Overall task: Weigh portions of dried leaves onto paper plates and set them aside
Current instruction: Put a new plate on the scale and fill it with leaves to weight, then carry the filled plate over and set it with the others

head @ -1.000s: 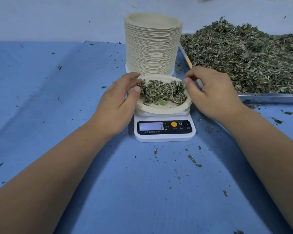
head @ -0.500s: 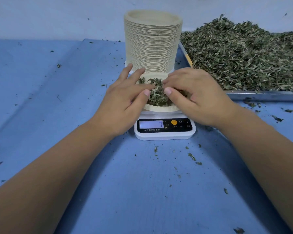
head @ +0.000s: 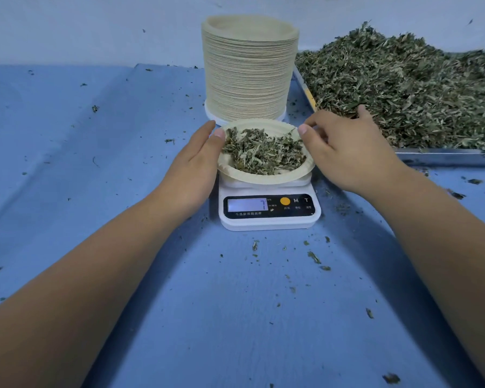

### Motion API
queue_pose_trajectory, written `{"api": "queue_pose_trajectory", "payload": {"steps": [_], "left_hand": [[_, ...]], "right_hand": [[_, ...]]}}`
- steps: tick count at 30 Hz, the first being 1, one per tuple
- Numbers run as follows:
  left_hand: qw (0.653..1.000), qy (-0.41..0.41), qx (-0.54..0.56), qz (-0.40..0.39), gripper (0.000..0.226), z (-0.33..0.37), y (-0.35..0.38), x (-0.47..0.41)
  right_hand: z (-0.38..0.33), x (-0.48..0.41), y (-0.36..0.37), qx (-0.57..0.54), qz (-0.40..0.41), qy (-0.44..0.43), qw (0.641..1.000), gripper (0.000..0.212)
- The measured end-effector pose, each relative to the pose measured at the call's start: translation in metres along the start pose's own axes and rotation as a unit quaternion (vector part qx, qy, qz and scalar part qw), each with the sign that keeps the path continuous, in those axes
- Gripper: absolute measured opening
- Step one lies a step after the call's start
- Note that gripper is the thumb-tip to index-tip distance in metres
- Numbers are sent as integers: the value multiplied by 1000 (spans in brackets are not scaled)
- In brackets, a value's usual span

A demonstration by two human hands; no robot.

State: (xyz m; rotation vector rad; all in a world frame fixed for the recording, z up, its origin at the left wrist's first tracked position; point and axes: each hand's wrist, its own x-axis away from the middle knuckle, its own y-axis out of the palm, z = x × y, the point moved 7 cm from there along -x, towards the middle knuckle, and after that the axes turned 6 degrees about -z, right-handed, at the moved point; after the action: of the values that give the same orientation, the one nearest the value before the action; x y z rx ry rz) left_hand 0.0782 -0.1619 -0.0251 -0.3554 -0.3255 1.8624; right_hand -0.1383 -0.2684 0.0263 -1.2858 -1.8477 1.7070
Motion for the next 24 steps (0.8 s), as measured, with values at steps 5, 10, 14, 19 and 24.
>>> {"api": "queue_pose_trajectory", "payload": {"steps": [5, 10, 14, 19, 24], "left_hand": [[984, -67, 162, -27, 59, -6, 6, -6], [956, -68, 282, 38, 44, 6, -2, 0], [917, -102, 368, 110, 27, 3, -21, 5], [901, -109, 391, 152, 14, -6, -36, 23], [892, -104, 406, 172, 12, -12, -59, 33]], "right_hand": [[-2, 1, 4, -32, -8, 22, 999, 37], [-18, 2, 3, -82, -18, -6, 996, 29], [-35, 7, 3, -123, -48, -63, 989, 35], [-63, 23, 18, -90, -133, -154, 975, 52], [-84, 28, 24, -74, -150, -183, 969, 70]]}}
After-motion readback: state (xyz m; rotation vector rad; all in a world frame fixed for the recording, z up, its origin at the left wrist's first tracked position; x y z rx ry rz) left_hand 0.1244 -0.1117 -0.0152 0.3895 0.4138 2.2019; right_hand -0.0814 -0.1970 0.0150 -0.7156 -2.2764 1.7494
